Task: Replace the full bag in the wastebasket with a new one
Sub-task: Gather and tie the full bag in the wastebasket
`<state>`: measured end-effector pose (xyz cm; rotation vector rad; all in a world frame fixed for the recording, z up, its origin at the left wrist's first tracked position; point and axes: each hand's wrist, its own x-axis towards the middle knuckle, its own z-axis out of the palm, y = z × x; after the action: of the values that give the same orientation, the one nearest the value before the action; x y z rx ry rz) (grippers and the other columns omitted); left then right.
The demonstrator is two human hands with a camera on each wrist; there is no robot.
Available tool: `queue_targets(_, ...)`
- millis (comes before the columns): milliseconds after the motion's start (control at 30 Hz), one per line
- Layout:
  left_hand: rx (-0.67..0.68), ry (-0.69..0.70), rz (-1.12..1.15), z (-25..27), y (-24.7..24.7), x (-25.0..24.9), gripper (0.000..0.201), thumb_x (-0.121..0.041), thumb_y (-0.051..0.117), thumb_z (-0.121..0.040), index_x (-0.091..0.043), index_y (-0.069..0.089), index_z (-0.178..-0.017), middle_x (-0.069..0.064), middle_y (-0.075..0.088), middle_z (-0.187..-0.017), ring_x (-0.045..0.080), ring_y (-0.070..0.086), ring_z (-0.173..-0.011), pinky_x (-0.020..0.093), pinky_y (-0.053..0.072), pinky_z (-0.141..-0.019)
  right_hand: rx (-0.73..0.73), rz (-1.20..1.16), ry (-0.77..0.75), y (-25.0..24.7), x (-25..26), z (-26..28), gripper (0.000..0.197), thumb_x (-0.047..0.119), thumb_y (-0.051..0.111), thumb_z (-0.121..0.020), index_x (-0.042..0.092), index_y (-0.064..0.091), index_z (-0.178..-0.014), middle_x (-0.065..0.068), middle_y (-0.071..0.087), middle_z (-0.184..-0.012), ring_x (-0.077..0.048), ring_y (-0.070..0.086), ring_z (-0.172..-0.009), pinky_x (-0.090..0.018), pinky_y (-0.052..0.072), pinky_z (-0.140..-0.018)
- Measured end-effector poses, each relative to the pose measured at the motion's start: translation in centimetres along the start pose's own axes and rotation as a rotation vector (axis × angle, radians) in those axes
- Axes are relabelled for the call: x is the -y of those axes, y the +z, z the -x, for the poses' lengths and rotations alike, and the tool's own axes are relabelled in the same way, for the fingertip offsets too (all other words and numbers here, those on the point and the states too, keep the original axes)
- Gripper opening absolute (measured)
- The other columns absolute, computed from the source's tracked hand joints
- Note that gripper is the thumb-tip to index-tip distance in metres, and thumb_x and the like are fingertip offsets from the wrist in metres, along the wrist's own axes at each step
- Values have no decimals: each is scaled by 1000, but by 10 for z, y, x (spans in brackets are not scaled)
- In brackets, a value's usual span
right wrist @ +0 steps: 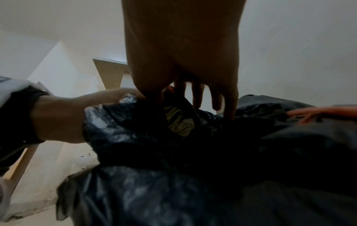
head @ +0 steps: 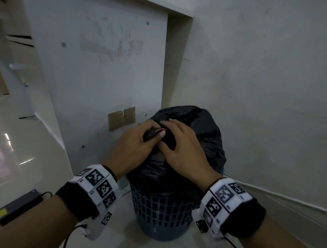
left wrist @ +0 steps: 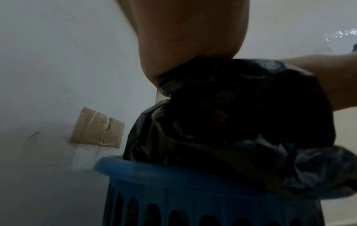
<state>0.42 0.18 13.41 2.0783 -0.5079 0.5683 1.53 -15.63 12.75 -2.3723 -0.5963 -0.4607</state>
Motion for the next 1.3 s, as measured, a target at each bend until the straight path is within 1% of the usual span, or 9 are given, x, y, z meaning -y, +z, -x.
queue_targets(133, 51, -129, 210, 0, -2, -7, 31, -41, 48, -97, -20, 70, -89, 2, 71, -88, 19, 68, -85, 42, 54, -82, 39, -132, -2, 1, 2, 3, 37, 51, 45, -95, 27, 56, -121, 7, 53, -135, -8, 38, -135, -30, 38, -105)
queue_targets(233, 8, -154, 258, -1, -2, -9, 26, -33, 50, -98, -22, 69, -85, -1, 71, -84, 16, 68, -83, 34, 54, -79, -30, -158, -32, 3, 3, 4, 35, 53, 42, -96, 21, 57, -96, 5, 63, -99, -11, 61, -95, -37, 52, -80)
queue_targets(433, -71, -94, 139, -8, -5, 0, 14, -20, 55, -96, -15, 67, -91, -1, 68, -87, 0, 60, -76, 11, 45, -70, -100, -189, 16, -1, 0, 3, 30, 47, 58, -90, 19, 54, -80, 7, 55, -65, -6, 50, -56, -26, 39, -53)
queue_targets(533, -1, -103, 134, -8, -5, -1, 16, -10, 53, -96, -19, 65, -91, -1, 65, -86, -4, 56, -74, 6, 42, -69, -161, -300, 84, -2, -2, 1, 23, 36, 68, -86, 19, 55, -81, 6, 60, -67, -6, 54, -58, -30, 44, -55)
queue_targets(667, 87, -130, 202, -6, -2, -6, 24, -3, 51, -94, -22, 66, -94, 13, 67, -95, 17, 61, -86, 16, 45, -77, -149, -359, 107, -3, 0, 0, 18, 27, 69, -86, 16, 54, -84, 5, 60, -71, -11, 56, -64, -36, 47, -62)
queue_targets(833, 33, -93, 145, -5, -4, -9, 15, -24, 57, -95, -18, 69, -88, -9, 71, -81, 1, 64, -75, 13, 47, -70, -115, -350, 71, -5, 3, 1, 16, 27, 66, -87, 20, 51, -89, 4, 62, -78, -15, 60, -72, -41, 50, -68)
queue_targets(1100, -188, -142, 39, -15, -14, -5, 26, -26, 54, -96, -16, 66, -74, -5, 62, -71, 3, 54, -64, 18, 42, -65, -56, -97, 56, -3, -2, 1, 44, 19, 58, -81, 36, 45, -120, 8, 52, -120, -16, 51, -114, -45, 45, -97)
queue_targets(1200, -106, -207, 296, -18, -13, -16, 18, -17, 58, -93, -17, 73, -83, -1, 71, -95, 10, 65, -88, 26, 51, -84, -70, -331, -79, -3, 17, 4, 57, 22, 52, -77, 37, 43, -131, 14, 49, -130, -8, 46, -123, -40, 41, -106)
queue_targets(1300, -35, -213, 443, -21, -10, -32, 13, -15, 62, -90, -17, 75, -89, -7, 65, -120, 9, 62, -109, 25, 47, -97, -53, -625, 13, 2, 32, 0, 44, 34, 60, -81, 34, 50, -124, 13, 63, -116, -4, 61, -109, -38, 51, -96)
